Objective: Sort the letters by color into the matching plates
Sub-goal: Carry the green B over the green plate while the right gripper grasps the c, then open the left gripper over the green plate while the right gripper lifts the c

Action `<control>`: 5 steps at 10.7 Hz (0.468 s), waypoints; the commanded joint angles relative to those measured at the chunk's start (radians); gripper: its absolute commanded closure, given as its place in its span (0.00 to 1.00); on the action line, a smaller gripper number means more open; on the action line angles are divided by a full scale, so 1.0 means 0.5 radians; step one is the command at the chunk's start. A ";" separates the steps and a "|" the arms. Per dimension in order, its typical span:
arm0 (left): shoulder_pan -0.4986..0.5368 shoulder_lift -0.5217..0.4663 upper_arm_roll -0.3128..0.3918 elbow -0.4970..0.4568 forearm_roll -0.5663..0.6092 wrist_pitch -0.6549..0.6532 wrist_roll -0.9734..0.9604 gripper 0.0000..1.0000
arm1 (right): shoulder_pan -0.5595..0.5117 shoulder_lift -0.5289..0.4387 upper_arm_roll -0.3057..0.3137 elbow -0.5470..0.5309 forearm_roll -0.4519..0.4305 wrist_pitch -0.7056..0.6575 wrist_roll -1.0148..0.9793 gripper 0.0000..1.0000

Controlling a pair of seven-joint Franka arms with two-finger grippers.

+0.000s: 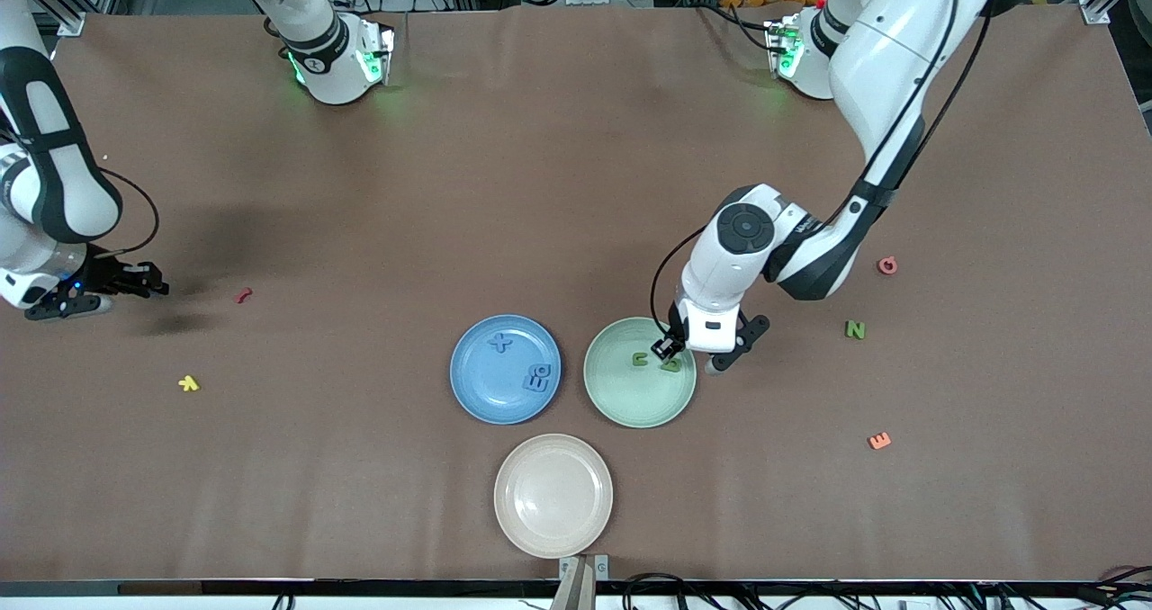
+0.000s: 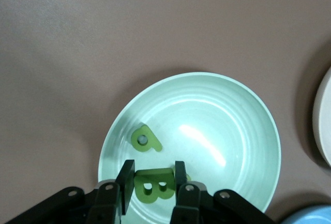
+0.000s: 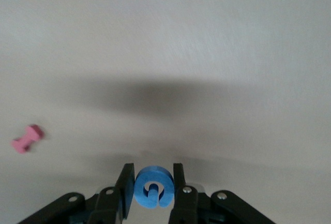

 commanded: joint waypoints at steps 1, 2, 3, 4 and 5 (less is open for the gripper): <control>-0.202 0.101 0.173 0.168 0.033 0.001 -0.217 1.00 | 0.176 -0.034 -0.003 0.109 -0.009 -0.108 0.188 0.91; -0.233 0.107 0.213 0.193 0.033 0.001 -0.300 1.00 | 0.265 -0.037 -0.006 0.118 -0.006 -0.108 0.332 0.91; -0.245 0.110 0.229 0.208 0.027 0.001 -0.328 0.63 | 0.357 -0.040 -0.009 0.118 -0.006 -0.105 0.486 0.91; -0.245 0.110 0.232 0.208 0.042 0.001 -0.325 0.01 | 0.462 -0.043 -0.024 0.127 -0.006 -0.105 0.669 0.91; -0.254 0.107 0.244 0.205 0.051 -0.002 -0.325 0.00 | 0.608 -0.046 -0.067 0.130 -0.006 -0.101 0.844 0.90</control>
